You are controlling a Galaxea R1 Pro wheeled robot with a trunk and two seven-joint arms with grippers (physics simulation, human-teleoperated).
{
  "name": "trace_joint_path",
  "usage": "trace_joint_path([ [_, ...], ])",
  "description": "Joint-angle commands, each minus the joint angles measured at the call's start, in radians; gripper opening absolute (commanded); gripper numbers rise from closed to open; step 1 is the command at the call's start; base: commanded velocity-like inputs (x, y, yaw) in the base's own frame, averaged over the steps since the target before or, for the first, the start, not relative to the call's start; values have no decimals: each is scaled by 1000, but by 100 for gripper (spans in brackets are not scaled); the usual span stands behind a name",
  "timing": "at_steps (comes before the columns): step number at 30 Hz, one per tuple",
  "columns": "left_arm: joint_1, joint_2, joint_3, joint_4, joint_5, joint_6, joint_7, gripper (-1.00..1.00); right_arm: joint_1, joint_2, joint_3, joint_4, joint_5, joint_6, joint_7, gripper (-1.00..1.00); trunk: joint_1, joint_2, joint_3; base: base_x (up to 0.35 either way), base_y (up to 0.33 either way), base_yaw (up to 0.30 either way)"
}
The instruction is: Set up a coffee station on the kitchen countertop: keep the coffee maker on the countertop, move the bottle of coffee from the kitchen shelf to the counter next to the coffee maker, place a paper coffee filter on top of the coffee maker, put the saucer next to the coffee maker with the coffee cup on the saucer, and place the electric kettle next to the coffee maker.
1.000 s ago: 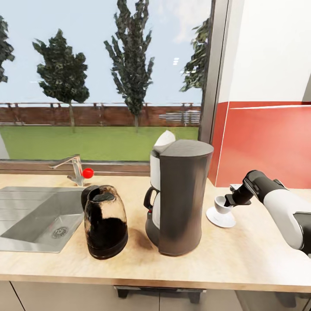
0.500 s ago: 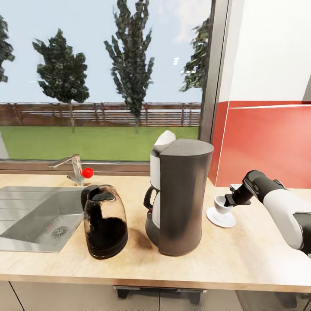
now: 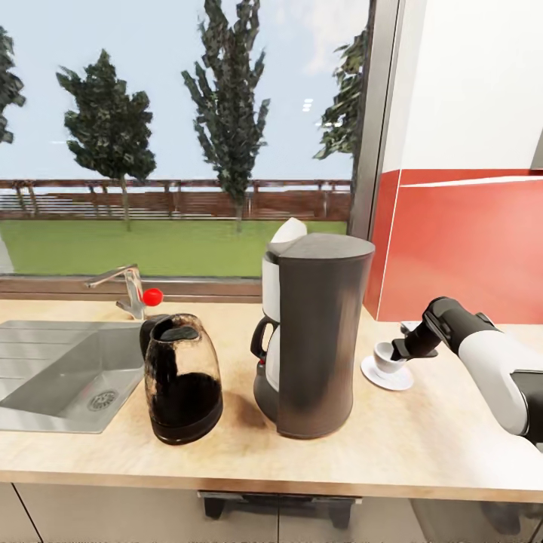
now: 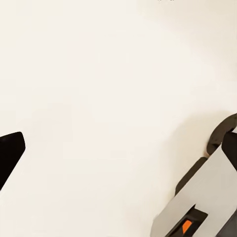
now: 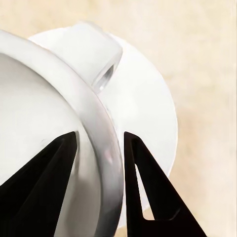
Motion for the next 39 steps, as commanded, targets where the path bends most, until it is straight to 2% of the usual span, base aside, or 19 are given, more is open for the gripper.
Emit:
trace_joint_path([
  [1,0,0,8,0,1,-1,-7,100,0,0,2,-2,4,1,5,-100,0,-1,-1,0,0,0],
  [24,0,-4,8,-1,2,-2,-7,100,0,-2,2,-2,4,-3,-10,-100,0,-1,-1,34,0,0],
  [27,0,-4,8,-1,2,-2,-7,100,0,-2,3,-2,3,-3,-11,-100,12,-22,-10,0,0,0],
  [31,0,-4,8,0,2,-2,-7,100,0,-2,3,-2,3,-3,-12,-100,12,-22,-10,0,0,0],
  [35,0,-4,8,0,1,-2,-8,100,0,-3,4,-2,3,-2,-12,-100,27,-50,-23,0,0,0],
  [39,0,-4,8,0,2,-2,-7,100,0,-4,4,-2,3,-1,-13,-100,27,-50,-23,0,0,0],
])
